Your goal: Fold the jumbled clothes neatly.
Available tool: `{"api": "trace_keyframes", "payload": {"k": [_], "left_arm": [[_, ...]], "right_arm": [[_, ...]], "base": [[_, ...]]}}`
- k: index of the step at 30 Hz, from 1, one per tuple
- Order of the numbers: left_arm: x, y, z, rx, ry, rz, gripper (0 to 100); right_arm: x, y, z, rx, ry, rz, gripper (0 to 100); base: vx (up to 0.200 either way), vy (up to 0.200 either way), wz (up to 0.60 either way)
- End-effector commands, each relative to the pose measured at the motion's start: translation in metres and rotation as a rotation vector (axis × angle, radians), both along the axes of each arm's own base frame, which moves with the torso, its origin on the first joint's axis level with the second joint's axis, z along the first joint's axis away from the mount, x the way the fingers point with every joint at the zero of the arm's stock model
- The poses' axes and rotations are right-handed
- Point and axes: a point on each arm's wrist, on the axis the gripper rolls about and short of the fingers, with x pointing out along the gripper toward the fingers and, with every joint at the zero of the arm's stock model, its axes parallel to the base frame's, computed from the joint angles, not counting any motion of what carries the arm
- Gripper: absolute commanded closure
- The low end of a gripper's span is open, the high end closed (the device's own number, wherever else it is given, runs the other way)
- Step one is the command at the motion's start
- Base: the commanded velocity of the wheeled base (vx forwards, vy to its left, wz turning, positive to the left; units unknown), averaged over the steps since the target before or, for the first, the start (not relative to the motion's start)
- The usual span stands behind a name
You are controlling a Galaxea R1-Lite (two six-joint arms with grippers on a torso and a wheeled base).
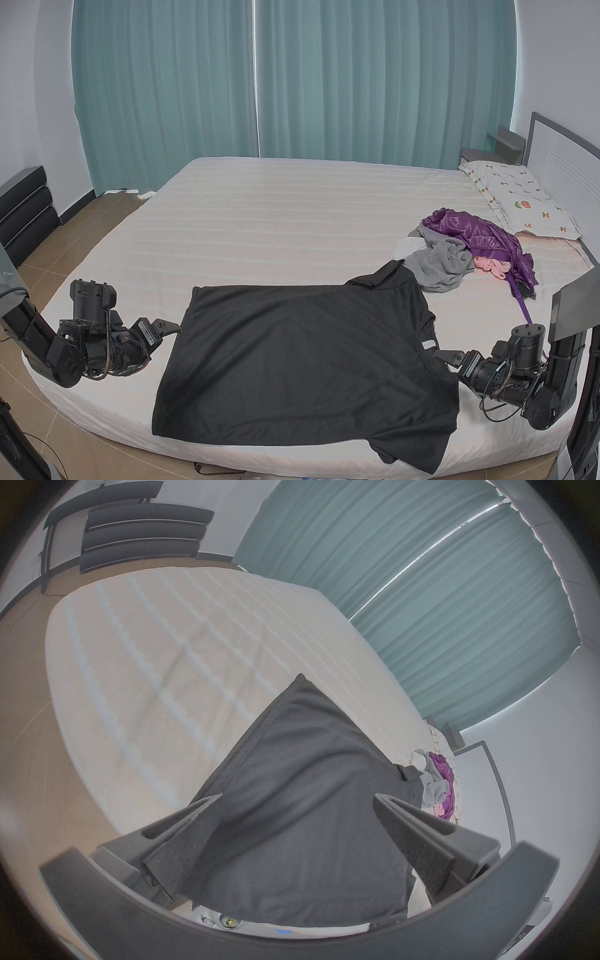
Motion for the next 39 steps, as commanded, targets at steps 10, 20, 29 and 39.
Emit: {"api": "trace_keyframes", "payload": {"k": [10,20,29,39], "left_arm": [[0.032,-0.003,-0.006,0.006,0.043,0.002,0],[0.025,-0.002,-0.003,-0.027,0.082,0.034,0],[0.026,-0.001,-0.001,-0.064,0.103,0.079,0],[0.023,-0.001,-0.002,-0.064,0.105,0.075,0]], "right_arm": [[-0.001,0.000,0.000,0.023,0.003,-0.014,0],[-0.001,0.000,-0.004,0.020,0.021,-0.013,0],[-0.002,0.002,-0.004,0.020,0.023,-0.006,0],[-0.001,0.002,-0.004,0.020,0.022,-0.006,0]], "base": [[0.000,0.000,0.00],[0.000,0.000,0.00],[0.000,0.133,0.00],[0.000,0.060,0.00]]}}
